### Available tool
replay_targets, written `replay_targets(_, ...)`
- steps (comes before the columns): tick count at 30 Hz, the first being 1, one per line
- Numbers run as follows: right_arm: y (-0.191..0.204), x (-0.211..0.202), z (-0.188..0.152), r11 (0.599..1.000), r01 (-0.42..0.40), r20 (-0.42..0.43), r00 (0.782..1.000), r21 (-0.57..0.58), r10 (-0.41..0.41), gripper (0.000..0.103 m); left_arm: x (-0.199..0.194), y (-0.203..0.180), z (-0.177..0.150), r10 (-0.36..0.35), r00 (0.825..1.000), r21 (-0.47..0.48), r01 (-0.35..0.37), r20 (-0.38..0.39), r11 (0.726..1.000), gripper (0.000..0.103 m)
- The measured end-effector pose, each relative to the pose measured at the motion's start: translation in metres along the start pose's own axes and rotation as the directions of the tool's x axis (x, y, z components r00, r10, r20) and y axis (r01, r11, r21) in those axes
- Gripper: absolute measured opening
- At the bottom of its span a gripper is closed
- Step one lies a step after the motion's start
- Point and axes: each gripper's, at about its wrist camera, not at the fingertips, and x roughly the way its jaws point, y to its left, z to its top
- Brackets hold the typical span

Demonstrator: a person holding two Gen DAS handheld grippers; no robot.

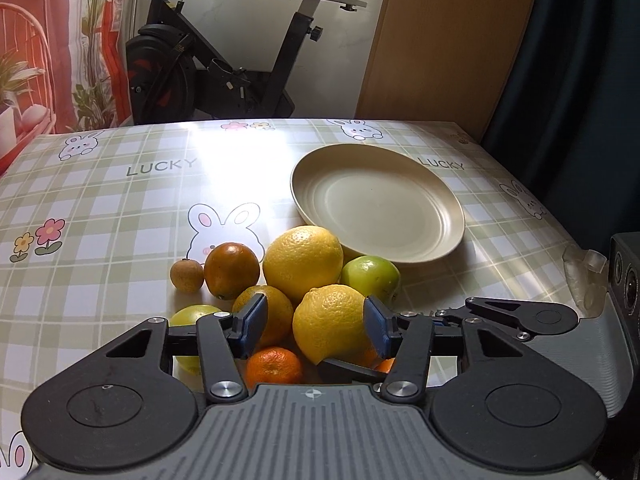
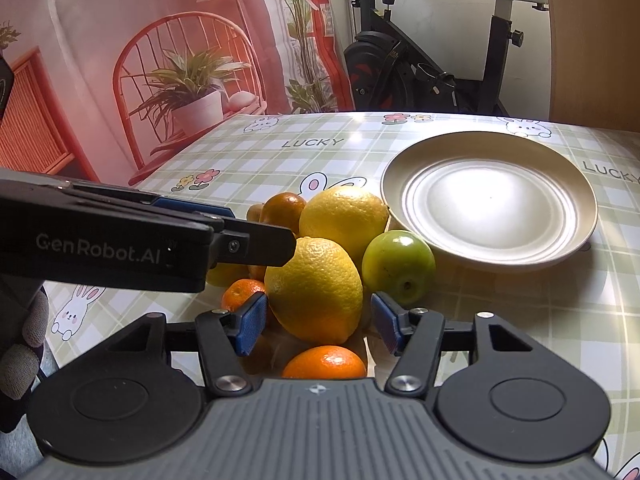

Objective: Organize fruits
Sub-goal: 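Close the left gripper around a large yellow lemon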

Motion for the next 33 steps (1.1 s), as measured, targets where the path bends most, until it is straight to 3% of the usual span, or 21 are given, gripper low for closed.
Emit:
replay_targets(14,-0.006,0.001,0.001,0.999,-0.028,-0.025,0.999,0.034,0.029,0.058,0.012,-0.001,0.002,-0.054,0.998,-0.012,0.053,-0.044,0.999,0.051)
replay_targets(33,-0.007,0.0,0.003,0.998,-0.027,-0.022,0.999,0.057,0.028,0.055,0.006,-0.003,-0.002,-0.075,0.997,-0.007,0.074,-0.015,0.997,0.047)
